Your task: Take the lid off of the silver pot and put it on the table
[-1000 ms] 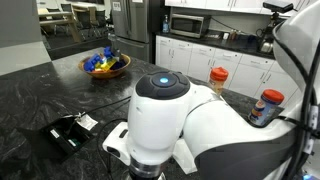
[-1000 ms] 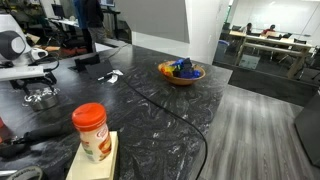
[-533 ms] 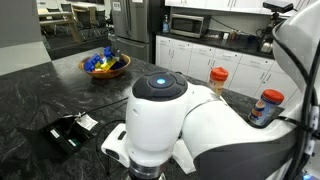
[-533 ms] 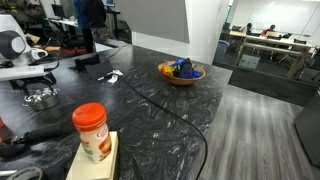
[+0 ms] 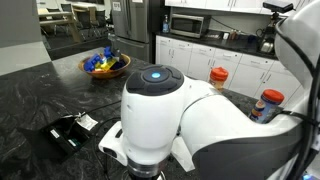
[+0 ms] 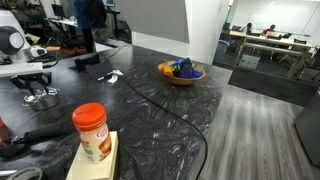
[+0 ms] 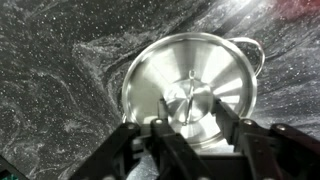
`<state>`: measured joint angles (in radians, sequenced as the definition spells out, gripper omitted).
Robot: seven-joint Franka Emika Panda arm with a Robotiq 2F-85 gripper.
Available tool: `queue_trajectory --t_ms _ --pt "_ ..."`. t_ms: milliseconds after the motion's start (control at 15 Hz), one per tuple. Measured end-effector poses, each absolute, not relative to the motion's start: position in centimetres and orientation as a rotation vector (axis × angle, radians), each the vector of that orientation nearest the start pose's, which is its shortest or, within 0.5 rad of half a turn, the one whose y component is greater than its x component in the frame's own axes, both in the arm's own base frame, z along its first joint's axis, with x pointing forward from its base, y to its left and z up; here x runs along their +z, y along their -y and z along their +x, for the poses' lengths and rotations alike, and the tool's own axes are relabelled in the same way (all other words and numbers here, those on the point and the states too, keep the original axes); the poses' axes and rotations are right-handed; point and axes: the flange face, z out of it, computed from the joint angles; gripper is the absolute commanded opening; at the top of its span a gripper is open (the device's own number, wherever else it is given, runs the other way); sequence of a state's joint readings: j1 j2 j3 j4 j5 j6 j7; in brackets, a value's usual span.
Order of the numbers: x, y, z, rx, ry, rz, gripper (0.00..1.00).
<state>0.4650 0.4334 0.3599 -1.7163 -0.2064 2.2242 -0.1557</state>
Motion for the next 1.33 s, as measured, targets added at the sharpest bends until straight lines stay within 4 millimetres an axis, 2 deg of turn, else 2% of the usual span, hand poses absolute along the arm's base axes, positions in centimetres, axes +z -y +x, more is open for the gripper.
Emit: queue_trajectory --t_ms 67,267,933,1133,1333 --pt "36.0 -47.1 47.7 -0.171 1.579 -2.695 0.13" --pt "36.3 -47.2 47.8 -0.178 1.576 -2.694 0.0" --pt "36.2 -47.0 48.0 -0.178 1.571 -2.699 0.01" --pt "37.8 -47.1 48.1 -0.235 1.555 -2.698 0.01" --pt "40.6 -46.5 48.7 -0.326 1.471 -2.733 0.01"
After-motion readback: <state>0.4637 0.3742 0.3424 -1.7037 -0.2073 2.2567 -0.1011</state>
